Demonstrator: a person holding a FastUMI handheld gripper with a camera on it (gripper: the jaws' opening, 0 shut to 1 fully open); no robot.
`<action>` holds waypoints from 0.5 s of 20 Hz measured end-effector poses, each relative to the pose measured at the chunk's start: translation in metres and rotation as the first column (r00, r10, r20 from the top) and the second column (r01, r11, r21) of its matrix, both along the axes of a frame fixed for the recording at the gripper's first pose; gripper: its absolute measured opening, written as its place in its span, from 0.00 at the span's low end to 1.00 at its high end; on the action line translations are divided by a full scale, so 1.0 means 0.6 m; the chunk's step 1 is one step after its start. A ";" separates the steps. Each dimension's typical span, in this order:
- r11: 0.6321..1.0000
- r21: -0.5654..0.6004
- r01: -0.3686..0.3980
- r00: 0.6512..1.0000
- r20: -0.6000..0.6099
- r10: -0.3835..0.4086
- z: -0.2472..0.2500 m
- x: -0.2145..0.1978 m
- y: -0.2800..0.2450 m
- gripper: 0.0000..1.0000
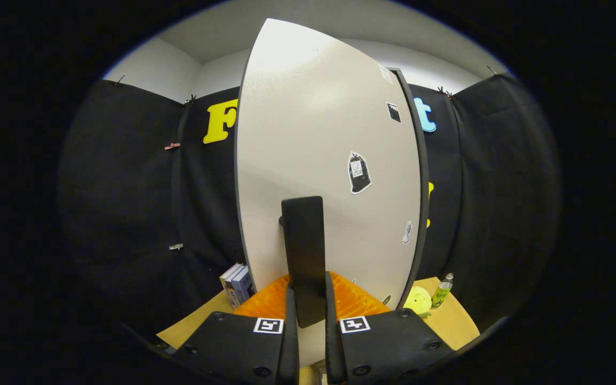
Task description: Open the shoe cabinet door, grab the shoes and put them into the shoe cabinet, then close the shoe cabinet door.
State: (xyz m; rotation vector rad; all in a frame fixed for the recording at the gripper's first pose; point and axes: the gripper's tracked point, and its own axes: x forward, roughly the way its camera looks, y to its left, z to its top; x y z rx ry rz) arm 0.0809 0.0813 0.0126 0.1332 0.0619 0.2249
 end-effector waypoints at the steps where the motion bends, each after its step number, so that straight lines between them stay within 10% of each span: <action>1: 1.000 0.001 0.003 1.000 0.001 -0.003 -0.001 -0.008 -0.014 0.23; 10: 0.996 0.018 0.083 0.997 -0.004 -0.083 -0.003 -0.055 -0.158 0.22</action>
